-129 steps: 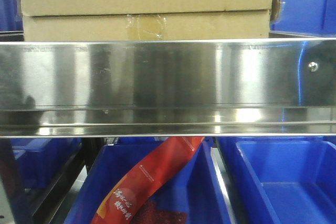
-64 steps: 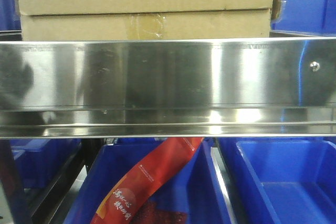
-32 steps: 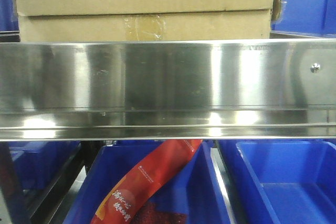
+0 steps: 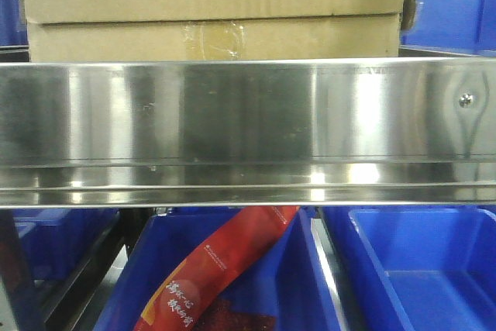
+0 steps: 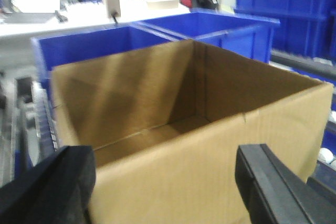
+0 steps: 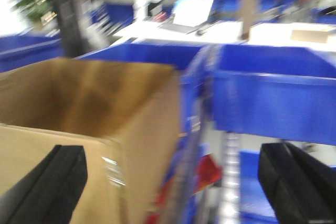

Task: Grab carton from right shelf to conveyor
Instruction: 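Pinch the carton's side walls with both grippers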

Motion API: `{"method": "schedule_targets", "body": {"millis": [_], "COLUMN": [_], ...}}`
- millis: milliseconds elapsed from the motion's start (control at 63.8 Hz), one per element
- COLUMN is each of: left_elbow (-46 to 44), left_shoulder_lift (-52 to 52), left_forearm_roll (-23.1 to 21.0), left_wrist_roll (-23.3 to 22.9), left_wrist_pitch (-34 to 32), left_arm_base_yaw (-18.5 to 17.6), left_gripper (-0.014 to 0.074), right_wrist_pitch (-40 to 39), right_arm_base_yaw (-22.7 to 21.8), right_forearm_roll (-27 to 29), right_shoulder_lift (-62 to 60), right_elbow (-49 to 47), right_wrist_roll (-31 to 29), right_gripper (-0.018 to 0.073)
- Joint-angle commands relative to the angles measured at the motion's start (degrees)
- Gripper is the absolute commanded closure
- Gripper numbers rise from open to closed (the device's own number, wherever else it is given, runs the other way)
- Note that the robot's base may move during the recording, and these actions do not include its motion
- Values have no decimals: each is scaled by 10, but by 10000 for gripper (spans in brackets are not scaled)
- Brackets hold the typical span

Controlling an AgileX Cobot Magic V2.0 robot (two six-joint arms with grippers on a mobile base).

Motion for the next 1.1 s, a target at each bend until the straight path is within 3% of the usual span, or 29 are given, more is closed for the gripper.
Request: {"method": "schedule_targets", "body": {"millis": [0, 141, 266, 439, 689, 1081], "left_elbow": [-81, -225, -345, -483, -524, -524], "left_shoulder_lift": [63, 166, 248, 355, 438, 496], "left_forearm_roll": [-3, 21, 36, 36, 56, 57], "left_wrist_roll": [-17, -61, -71, -86, -86, -86], "left_wrist_pitch": [56, 168, 267, 383, 386, 386], "left_arm_base_yaw": [-4, 16, 48, 97, 116, 138], "left_gripper": [141, 141, 141, 141, 141, 141], "right_wrist_pitch": [31, 136, 239, 358, 383, 383], "right_arm_base_yaw": [26, 39, 39, 39, 39, 39], "right_forearm_roll": [2, 2, 1, -56, -76, -47], "right_shoulder_lift": [62, 182, 294, 432, 577, 675], "right_elbow": [-67, -208, -362, -555, -693, -697], "right_wrist_roll": [0, 15, 38, 92, 91, 91], "right_gripper": [0, 0, 0, 0, 0, 0]}}
